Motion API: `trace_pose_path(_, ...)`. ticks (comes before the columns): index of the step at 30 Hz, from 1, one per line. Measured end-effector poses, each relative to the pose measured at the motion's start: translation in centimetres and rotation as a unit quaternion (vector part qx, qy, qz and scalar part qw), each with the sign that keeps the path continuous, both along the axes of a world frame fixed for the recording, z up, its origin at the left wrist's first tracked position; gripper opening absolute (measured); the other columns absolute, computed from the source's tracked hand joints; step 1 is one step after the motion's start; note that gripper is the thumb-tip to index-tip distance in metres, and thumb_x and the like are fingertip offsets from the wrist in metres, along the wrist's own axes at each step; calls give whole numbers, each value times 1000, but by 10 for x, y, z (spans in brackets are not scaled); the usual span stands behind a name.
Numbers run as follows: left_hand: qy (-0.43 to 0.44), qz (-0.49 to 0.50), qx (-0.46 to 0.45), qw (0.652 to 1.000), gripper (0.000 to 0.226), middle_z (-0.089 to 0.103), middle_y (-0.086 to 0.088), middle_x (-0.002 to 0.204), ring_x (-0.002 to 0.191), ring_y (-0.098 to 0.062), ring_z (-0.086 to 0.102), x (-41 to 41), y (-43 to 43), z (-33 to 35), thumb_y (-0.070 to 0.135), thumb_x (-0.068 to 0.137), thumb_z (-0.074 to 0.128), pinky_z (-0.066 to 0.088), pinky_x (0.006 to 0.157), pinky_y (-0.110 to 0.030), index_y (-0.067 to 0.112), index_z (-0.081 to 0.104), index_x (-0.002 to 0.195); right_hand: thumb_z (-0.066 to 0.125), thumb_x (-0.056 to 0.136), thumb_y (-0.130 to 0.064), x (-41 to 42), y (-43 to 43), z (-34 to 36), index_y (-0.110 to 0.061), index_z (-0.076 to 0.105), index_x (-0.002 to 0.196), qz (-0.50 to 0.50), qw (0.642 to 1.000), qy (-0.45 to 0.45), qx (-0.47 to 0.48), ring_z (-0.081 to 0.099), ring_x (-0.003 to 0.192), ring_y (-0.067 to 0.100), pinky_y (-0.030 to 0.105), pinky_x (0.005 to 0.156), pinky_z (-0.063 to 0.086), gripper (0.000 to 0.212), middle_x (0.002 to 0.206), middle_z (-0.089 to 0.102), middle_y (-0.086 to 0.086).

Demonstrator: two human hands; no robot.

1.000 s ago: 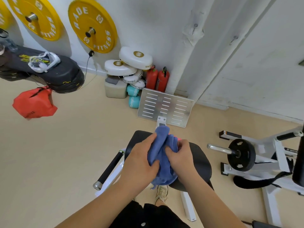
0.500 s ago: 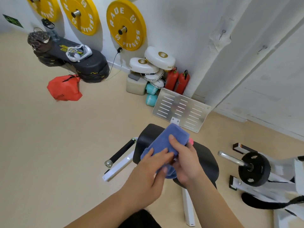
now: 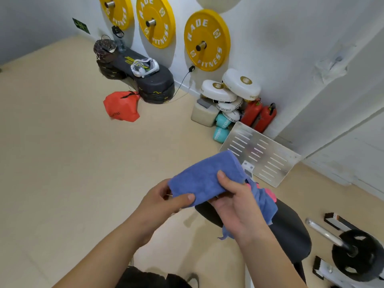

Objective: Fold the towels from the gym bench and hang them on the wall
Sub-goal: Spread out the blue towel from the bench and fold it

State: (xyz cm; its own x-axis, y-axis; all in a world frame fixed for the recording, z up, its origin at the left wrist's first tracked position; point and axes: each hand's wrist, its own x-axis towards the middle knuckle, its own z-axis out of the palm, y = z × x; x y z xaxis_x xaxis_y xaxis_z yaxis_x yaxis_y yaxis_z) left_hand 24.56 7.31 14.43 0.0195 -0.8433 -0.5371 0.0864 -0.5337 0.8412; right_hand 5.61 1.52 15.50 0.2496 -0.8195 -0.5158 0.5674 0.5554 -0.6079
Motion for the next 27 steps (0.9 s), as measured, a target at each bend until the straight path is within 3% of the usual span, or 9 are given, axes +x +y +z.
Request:
trace_pose_path(3, 18, 31, 1, 999, 50, 73, 0, 103, 85, -15, 65, 52, -4, -13, 42, 67, 84, 55, 85, -35, 13, 72, 106, 65, 90, -11, 52, -33, 5, 0, 60, 137, 29, 999, 2, -23, 71, 120, 33, 47, 94, 60, 49, 129, 73, 19)
trace_pose_path(7, 51, 84, -48, 994, 80, 61, 14, 142, 126, -9, 63, 147, -29, -13, 47, 69, 85, 50, 107, -48, 30, 56, 141, 62, 98, -18, 144, -79, 1, -2, 62, 134, 69, 996, 29, -43, 72, 118, 34, 50, 91, 60, 40, 127, 74, 18)
trace_pose_path(9, 55, 132, -90, 986, 84, 59, 14, 145, 132, -11, 59, 198, -59, -9, 55, 70, 79, 45, 111, -45, 27, 52, 145, 66, 95, -19, 196, -99, -7, -3, 59, 138, 85, 994, 50, -51, 70, 121, 36, 53, 94, 59, 47, 130, 72, 20)
trace_pose_path(11, 46, 160, -102, 981, 77, 66, 11, 136, 126, -10, 63, 248, -95, -5, 59, 69, 76, 47, 107, -40, 26, 61, 137, 68, 95, -18, 250, -118, -13, -4, 58, 139, 102, 992, 57, -51, 69, 123, 38, 58, 99, 56, 47, 132, 70, 22)
trace_pose_path(14, 30, 111, -70, 991, 50, 77, -7, 116, 104, -23, 74, 313, -143, -2, 48, 79, 77, 54, 94, -37, 21, 70, 121, 64, 99, -17, 322, -148, -10, -3, 58, 137, 102, 990, 81, -47, 70, 119, 40, 58, 96, 59, 41, 131, 70, 24)
trace_pose_path(16, 70, 58, -50, 995, 43, 77, -12, 110, 97, -27, 73, 346, -167, -1, 40, 88, 71, 57, 94, -36, 12, 69, 121, 63, 101, -15, 354, -172, -7, -5, 58, 137, 71, 993, 87, -48, 70, 120, 38, 57, 97, 59, 38, 132, 70, 22)
trace_pose_path(20, 95, -34, -33, 994, 32, 74, -7, 125, 120, -21, 69, 387, -228, -2, 20, 100, 64, 52, 104, -42, 7, 66, 129, 69, 96, -15, 386, -219, 1, -15, 61, 135, -2, 995, 94, -31, 72, 119, 32, 56, 100, 57, 40, 129, 74, 13)
trace_pose_path(25, 83, -44, -39, 995, 26, 77, -8, 117, 114, -26, 72, 394, -346, 12, 14, 96, 65, 55, 100, -44, 10, 71, 121, 79, 89, -21, 355, -291, 2, -15, 56, 141, 8, 991, 136, 9, 71, 120, 34, 59, 107, 52, 57, 132, 72, 13)
trace_pose_path(27, 92, -81, -39, 992, 32, 76, -14, 117, 113, -32, 71, 384, -394, 17, 16, 88, 75, 54, 98, -45, 6, 70, 119, 79, 84, -26, 332, -323, 3, -21, 58, 142, 36, 985, 167, -1, 69, 123, 30, 57, 110, 50, 62, 136, 70, 9)
